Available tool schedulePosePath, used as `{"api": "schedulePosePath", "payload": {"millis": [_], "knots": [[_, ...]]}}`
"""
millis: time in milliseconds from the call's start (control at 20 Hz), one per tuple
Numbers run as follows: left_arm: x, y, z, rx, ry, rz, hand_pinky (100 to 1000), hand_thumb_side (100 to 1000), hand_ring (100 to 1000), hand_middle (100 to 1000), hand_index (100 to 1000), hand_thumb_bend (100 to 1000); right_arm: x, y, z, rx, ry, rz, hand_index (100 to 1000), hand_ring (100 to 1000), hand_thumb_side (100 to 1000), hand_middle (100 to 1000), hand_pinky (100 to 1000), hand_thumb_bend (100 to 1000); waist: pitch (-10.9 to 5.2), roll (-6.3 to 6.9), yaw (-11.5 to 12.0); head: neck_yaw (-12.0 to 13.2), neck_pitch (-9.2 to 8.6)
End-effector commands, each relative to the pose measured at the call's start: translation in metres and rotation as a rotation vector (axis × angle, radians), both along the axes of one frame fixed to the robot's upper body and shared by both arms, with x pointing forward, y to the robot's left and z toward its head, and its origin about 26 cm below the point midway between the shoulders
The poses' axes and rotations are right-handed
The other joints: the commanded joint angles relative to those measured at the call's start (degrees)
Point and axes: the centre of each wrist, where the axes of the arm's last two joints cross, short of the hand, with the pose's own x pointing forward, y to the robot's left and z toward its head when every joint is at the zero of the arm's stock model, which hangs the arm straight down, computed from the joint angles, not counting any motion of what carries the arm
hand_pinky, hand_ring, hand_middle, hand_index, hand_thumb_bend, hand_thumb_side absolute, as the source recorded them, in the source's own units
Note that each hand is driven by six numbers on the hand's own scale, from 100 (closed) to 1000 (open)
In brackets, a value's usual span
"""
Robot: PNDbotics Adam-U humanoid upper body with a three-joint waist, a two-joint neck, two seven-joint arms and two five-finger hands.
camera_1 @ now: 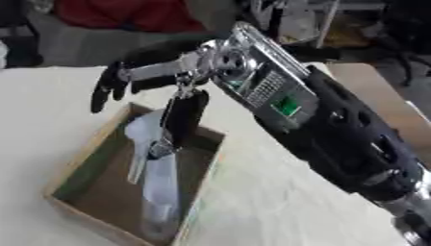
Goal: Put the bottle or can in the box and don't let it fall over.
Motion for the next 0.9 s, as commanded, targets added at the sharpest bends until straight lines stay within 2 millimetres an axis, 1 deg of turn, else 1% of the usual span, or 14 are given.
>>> {"api": "schedulePosePath", "payload": {"millis": [50, 150, 300, 400, 550, 600, 750, 900], "knots": [[-0.005, 0.006, 0.015, 0.022, -0.034, 0.014, 878, 691, 784, 761, 833, 308, -0.002, -0.009, 0.016, 0.027, -0.014, 0.008, 934, 976, 218, 923, 925, 380, -0.90, 0.35, -0.1, 0.2, -0.64], [-0.005, 0.006, 0.015, 0.022, -0.032, 0.014, 878, 691, 784, 760, 832, 307, -0.002, -0.012, 0.021, 0.060, -0.018, 0.009, 944, 980, 292, 921, 929, 361, -0.95, 0.38, -0.1, 0.2, -0.58], [-0.005, 0.007, 0.015, 0.022, -0.032, 0.014, 878, 691, 783, 757, 832, 307, -0.003, -0.014, 0.024, 0.063, -0.041, 0.001, 970, 1000, 354, 941, 954, 323, -0.98, 0.35, -0.2, 0.2, -0.69], [-0.005, 0.007, 0.015, 0.021, -0.033, 0.014, 877, 691, 783, 755, 832, 307, -0.001, -0.013, 0.021, 0.036, -0.044, -0.009, 975, 1000, 361, 948, 960, 296, -0.94, 0.35, -0.2, 0.2, -0.79], [-0.005, 0.007, 0.014, 0.019, -0.032, 0.014, 879, 694, 783, 755, 832, 306, 0.001, -0.012, 0.016, 0.015, -0.045, -0.019, 981, 1000, 341, 953, 964, 241, -0.80, 0.42, -0.2, 0.2, -0.70], [-0.005, 0.007, 0.014, 0.018, -0.032, 0.014, 879, 694, 783, 754, 832, 305, 0.003, -0.011, 0.012, 0.003, -0.039, -0.018, 981, 1000, 351, 957, 964, 220, -0.74, 0.41, -0.2, 0.2, -0.60], [-0.005, 0.006, 0.015, 0.017, -0.034, 0.012, 879, 694, 783, 754, 831, 306, 0.010, -0.008, 0.001, -0.028, -0.004, -0.010, 970, 1000, 351, 954, 962, 217, -0.59, 0.37, -0.1, 0.2, -0.44], [-0.005, 0.006, 0.015, 0.017, -0.034, 0.012, 879, 694, 783, 754, 831, 306, 0.014, -0.008, -0.002, -0.035, 0.005, -0.006, 970, 1000, 351, 954, 962, 217, -0.56, 0.37, -0.1, 0.3, -0.42]]}}
